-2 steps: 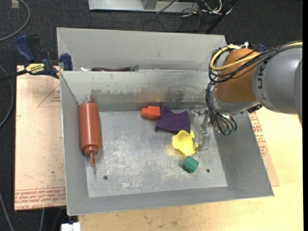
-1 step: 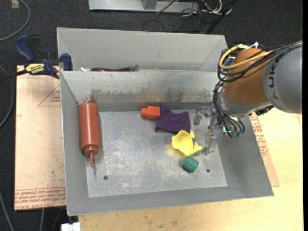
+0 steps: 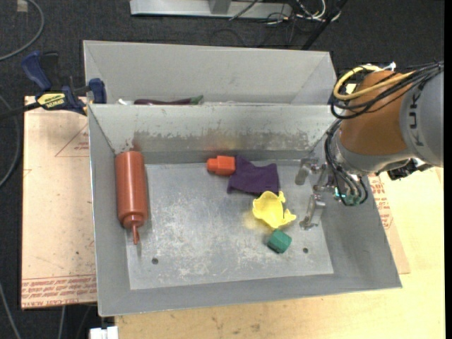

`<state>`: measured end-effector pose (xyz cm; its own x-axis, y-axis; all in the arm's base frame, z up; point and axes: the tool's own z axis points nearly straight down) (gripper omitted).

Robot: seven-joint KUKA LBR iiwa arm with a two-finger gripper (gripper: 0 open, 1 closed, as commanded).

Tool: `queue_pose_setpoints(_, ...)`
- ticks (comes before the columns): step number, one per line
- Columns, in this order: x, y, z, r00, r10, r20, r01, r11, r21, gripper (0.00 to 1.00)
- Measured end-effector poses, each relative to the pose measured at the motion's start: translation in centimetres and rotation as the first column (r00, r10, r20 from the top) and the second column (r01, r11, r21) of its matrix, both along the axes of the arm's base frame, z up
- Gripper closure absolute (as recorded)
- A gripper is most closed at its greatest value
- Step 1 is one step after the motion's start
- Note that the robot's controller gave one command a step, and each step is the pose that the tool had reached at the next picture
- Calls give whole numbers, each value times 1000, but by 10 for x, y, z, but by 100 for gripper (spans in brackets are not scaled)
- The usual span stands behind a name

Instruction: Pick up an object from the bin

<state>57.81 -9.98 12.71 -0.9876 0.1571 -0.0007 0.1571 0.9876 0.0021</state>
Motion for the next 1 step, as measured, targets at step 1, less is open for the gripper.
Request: queue_pose_setpoints(1,10,76,-56,967,255,6,-255,967,1,100)
